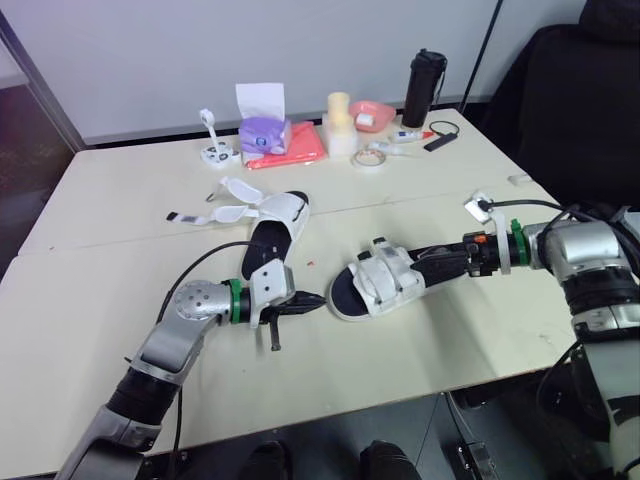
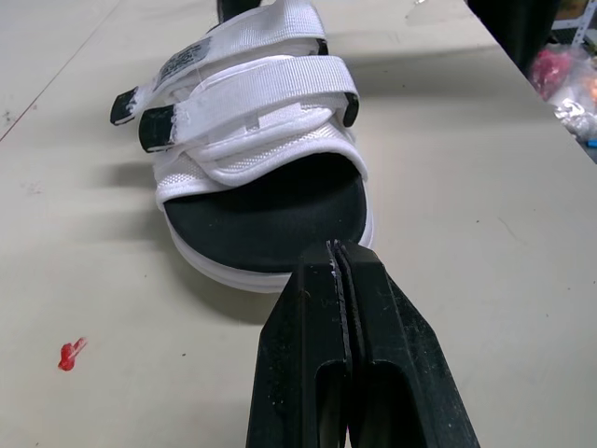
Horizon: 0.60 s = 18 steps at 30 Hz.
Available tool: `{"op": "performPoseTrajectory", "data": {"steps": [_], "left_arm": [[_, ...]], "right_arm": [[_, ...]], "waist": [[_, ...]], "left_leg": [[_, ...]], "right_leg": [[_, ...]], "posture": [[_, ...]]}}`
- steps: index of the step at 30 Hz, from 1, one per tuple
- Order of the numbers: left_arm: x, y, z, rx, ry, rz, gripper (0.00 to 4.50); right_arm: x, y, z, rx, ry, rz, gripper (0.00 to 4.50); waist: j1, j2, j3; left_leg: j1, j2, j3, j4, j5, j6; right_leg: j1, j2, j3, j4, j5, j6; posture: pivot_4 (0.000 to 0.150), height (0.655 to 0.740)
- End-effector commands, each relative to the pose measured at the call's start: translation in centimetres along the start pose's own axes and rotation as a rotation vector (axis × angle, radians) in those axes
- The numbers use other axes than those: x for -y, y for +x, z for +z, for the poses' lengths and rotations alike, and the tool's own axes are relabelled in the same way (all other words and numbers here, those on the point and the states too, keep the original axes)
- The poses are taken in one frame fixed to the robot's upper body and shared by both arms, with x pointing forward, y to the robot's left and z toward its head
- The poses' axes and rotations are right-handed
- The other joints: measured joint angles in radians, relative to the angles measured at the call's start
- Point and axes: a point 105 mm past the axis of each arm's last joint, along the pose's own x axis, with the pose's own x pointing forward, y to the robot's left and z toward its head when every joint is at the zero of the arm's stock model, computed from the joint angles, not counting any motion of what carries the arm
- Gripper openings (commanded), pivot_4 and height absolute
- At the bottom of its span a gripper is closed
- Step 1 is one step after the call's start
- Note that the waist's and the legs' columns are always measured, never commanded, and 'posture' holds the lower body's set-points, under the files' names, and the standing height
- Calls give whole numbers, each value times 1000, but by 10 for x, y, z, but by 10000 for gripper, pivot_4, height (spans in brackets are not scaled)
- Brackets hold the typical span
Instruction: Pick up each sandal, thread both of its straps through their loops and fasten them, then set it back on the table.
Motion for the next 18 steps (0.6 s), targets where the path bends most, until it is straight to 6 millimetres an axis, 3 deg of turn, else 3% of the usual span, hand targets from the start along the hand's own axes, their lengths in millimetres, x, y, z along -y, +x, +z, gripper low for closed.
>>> {"op": "performPoseTrajectory", "data": {"steps": [1,18], "left_arm": [[3,3,10,28,43,-10,0],[4,3,11,30,48,19,0]], "right_arm": [[-7,0,12,2,28,34,44459],[-30,57,14,-74,170,215,44459]], "waist": [[-1,0,0],[-5,0,0]], "left_leg": [[0,0,0,0,0,0],[0,0,0,0,0,0]], "right_leg": [[0,0,0,0,0,0],[-1,0,0,1,0,0]], "posture": [[1500,7400],[1500,7400]]}}
